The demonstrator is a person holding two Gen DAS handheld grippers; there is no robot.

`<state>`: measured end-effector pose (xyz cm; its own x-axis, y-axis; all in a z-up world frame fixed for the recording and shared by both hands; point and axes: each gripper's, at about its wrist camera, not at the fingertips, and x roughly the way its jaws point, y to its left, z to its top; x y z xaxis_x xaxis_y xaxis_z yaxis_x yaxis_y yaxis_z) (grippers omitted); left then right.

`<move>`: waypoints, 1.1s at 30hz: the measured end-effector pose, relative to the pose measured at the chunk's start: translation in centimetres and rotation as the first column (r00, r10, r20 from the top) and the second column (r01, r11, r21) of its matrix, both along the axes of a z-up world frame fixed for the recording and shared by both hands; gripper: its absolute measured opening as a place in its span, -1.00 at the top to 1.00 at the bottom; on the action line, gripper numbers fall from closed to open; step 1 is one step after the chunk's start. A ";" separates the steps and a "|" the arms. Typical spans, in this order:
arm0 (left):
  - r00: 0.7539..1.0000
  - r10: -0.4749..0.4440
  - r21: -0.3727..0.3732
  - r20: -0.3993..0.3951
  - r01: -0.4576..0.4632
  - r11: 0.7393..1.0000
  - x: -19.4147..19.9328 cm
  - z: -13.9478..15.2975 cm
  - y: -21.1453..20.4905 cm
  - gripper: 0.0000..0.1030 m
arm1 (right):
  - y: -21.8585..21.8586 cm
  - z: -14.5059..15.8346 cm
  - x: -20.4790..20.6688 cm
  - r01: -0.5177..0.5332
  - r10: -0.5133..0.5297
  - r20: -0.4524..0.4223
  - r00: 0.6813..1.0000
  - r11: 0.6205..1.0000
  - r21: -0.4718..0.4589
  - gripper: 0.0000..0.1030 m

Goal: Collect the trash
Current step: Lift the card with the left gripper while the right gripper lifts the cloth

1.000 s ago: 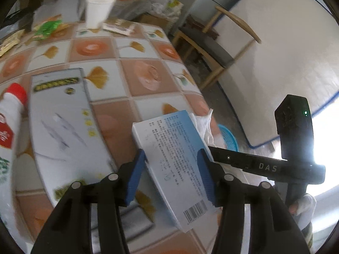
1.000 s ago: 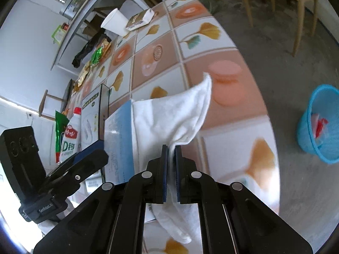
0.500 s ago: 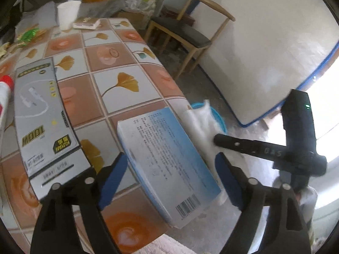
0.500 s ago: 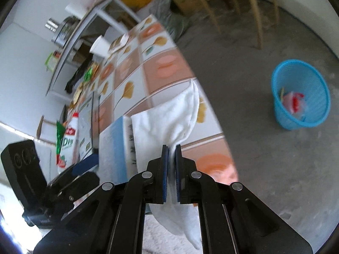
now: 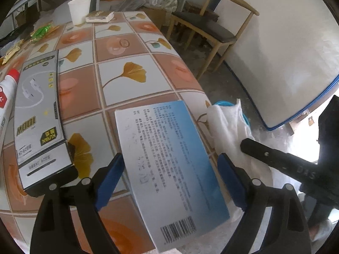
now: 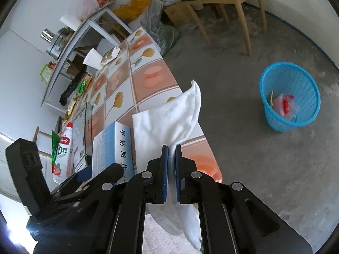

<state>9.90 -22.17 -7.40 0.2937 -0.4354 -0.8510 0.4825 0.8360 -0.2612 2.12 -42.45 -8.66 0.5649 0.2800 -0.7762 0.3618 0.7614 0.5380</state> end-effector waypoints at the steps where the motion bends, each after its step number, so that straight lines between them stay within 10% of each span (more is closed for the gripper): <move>1: 1.000 0.000 0.003 0.009 0.000 1.000 0.0 -0.1 0.0 -0.68 | 0.0 0.0 -0.1 0.001 -0.001 0.000 1.000 1.000 0.003 0.89; 7: 0.997 -0.025 0.026 0.067 0.023 0.999 -0.3 -0.2 0.0 -0.66 | 0.1 -0.4 -0.1 -0.019 0.019 0.007 1.000 0.999 0.042 0.82; 17: 0.992 -0.032 0.041 0.126 0.027 0.999 -0.8 0.2 0.6 -0.62 | 0.8 0.0 0.2 -0.092 0.088 0.043 0.995 0.992 0.089 0.06; 33: 0.985 -0.030 0.041 0.169 0.024 0.999 -1.4 0.6 1.7 -0.54 | 2.4 -0.5 1.1 -0.144 0.140 -0.058 0.988 0.986 -0.079 0.40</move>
<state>8.55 -20.48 -6.85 0.4241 -0.4130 -0.8060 0.5396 0.8300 -0.1413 3.23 -40.02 -9.19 0.4820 0.2879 -0.8275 0.2729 0.8481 0.4541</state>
